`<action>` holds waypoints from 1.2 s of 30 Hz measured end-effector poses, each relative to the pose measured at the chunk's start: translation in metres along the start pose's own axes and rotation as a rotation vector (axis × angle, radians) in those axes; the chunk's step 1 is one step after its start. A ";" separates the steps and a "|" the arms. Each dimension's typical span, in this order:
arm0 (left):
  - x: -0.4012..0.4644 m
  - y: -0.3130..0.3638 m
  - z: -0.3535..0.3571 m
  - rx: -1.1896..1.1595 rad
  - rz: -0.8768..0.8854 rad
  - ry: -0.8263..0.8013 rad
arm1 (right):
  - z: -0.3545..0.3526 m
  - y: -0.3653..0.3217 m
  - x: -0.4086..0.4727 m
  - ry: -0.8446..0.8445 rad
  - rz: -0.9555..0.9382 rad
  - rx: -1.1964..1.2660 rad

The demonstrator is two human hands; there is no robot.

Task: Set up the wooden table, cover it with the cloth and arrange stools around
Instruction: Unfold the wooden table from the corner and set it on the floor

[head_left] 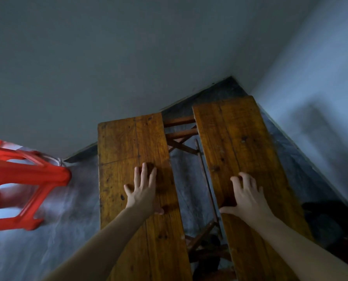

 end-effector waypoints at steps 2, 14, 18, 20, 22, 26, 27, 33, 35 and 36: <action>-0.011 -0.003 0.001 -0.063 0.012 0.077 | 0.007 -0.001 -0.010 0.049 -0.011 0.045; -0.073 -0.003 0.052 -0.122 0.077 0.386 | 0.026 -0.008 -0.032 0.329 0.035 -0.018; -0.094 0.003 0.069 -0.093 0.139 0.342 | 0.036 -0.012 -0.047 0.372 0.038 0.045; -0.109 0.004 0.076 -0.106 0.153 0.313 | 0.043 -0.013 -0.058 0.381 0.026 0.041; -0.126 0.002 0.090 -0.116 0.134 0.267 | 0.052 -0.015 -0.076 0.396 0.058 0.066; -0.146 -0.001 0.124 -0.058 0.119 0.101 | 0.071 -0.017 -0.108 0.402 0.135 0.123; -0.148 -0.003 0.132 -0.028 0.121 0.061 | 0.074 -0.018 -0.112 0.413 0.115 0.109; -0.145 -0.009 0.138 -0.057 0.169 0.050 | 0.080 -0.017 -0.119 0.421 0.001 0.046; -0.145 -0.010 0.137 -0.046 0.179 0.063 | 0.081 -0.015 -0.119 0.391 0.001 0.062; -0.146 -0.010 0.139 -0.037 0.181 0.068 | 0.082 -0.014 -0.120 0.382 0.017 0.085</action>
Point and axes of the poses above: each hand's wrist, its own x-axis towards the middle knuckle, its own z-axis out of the palm, y = z × x, the point moved 5 cm from there along x, towards the middle knuckle, and after that the axes turned 15 degrees about -x, right-handed, at the moved point
